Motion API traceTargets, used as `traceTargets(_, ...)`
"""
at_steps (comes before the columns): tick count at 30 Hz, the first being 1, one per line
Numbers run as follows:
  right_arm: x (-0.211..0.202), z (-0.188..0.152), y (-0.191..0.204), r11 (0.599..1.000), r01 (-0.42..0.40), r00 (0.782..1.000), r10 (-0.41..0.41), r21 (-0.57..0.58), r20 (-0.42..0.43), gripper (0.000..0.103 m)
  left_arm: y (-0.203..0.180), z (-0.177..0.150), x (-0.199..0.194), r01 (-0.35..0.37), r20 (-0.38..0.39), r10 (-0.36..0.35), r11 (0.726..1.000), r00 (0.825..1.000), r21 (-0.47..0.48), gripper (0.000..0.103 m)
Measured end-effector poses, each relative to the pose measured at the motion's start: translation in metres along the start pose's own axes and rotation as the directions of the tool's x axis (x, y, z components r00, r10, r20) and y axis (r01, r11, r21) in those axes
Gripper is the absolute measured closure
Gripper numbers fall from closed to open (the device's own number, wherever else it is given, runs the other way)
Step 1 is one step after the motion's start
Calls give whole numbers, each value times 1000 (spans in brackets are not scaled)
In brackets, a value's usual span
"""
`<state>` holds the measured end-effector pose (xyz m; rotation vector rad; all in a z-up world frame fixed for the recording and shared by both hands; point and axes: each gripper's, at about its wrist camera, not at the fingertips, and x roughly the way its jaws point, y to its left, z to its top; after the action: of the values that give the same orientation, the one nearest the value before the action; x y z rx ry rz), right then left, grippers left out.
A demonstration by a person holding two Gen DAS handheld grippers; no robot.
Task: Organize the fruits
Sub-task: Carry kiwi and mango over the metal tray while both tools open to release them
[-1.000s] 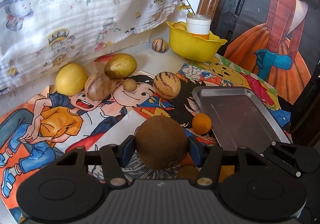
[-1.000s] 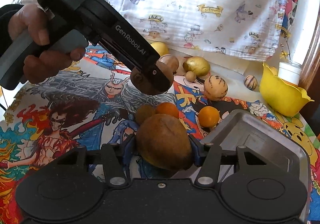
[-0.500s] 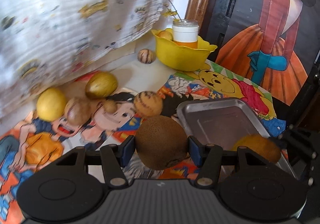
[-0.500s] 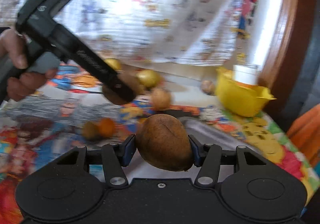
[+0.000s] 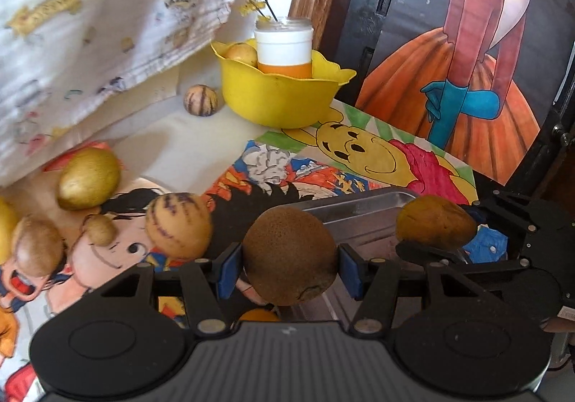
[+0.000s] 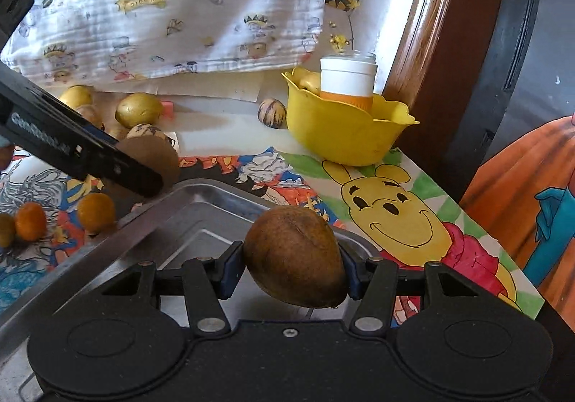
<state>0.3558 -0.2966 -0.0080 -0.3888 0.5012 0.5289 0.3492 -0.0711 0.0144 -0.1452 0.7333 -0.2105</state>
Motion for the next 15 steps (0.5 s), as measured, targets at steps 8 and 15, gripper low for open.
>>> traceTargets(8,13,-1,-1,1000,-16,999,15,-24,-30,46,-12,-2,21,18,-26,-17,1000,1000,22,42)
traceTargets(15,13,-9,-6,1000,-9,1000,9,-9,-27,47,-15,-5,29,17,-47,-16,1000,999,17,42)
